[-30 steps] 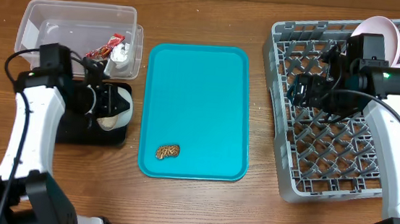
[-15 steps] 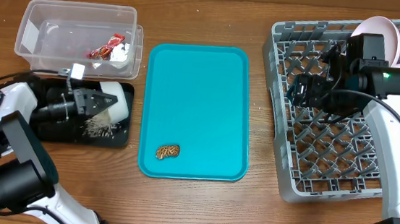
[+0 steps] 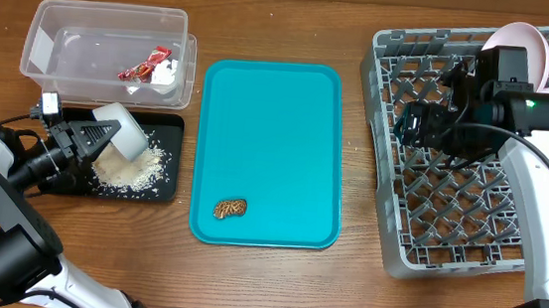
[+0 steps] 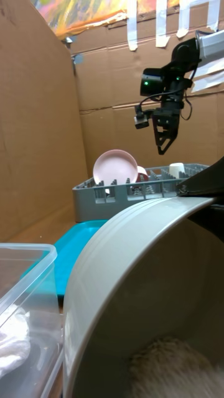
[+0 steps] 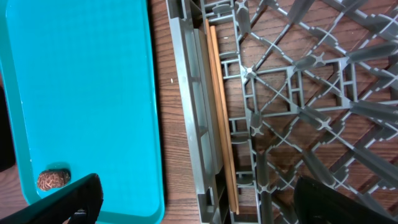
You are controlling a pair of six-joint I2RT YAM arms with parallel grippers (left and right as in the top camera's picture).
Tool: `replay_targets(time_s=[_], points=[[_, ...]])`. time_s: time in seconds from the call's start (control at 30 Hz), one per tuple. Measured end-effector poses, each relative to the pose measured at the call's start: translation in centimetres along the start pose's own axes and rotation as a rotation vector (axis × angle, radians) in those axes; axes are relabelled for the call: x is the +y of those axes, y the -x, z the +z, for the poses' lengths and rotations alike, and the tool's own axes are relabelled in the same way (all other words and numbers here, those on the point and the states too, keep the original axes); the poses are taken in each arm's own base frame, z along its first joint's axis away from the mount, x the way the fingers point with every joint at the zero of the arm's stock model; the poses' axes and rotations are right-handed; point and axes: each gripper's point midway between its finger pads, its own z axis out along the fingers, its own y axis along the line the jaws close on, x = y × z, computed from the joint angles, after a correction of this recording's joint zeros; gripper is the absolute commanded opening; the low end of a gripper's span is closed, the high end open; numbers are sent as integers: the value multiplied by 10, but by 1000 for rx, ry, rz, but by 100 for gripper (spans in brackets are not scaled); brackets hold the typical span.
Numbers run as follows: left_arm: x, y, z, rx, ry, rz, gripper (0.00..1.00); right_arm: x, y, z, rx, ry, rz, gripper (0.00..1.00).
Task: Sort waste into correct bins and load items into the dishwasher
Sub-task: 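Tip the bowl to dump the rice onto the black tray, then carry the empty bowl right and set it on the teal tray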
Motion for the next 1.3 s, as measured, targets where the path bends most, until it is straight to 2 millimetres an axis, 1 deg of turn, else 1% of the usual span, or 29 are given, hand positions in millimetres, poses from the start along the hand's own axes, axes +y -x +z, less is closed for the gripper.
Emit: replay_targets(time_s=[0.23,0.33,0.4,0.7,0.83,0.93,1.0,1.03,1.1,1.17,1.2,1.23,1.27,1.3], points=[[-2,-1,0,-2,-7,1,4,0,0,0,0,0,0,100],[2,1,0,-1,7,51,4,0,0,0,0,0,0,100],[2,0,0,2,9,14,4,0,0,0,0,0,0,100],[4,-2,0,7,16,0,4,0,0,0,0,0,0,100],[-3,-12,2,30,8,-79,4,0,0,0,-1,0,-1,100],[-10,-23,12,75,2,-79,4,0,0,0,0,0,0,100],[-23,-31,26,125,-5,-25,4,0,0,0,0,-1,0,100],[-37,-37,41,182,-12,46,4,0,0,0,-1,0,-1,100],[-50,-44,63,263,-7,142,4,0,1,0,-4,0,-1,100],[-58,-48,94,359,23,258,4,0,1,0,-4,1,-1,100],[-62,-51,116,415,51,326,4,0,1,0,-4,0,-1,100],[-66,-58,138,469,86,377,4,0,1,0,-3,0,-1,100],[-68,-65,153,500,112,404,4,0,1,0,-4,1,-1,100],[-69,-72,174,530,155,449,4,0,1,0,-4,0,-1,100]])
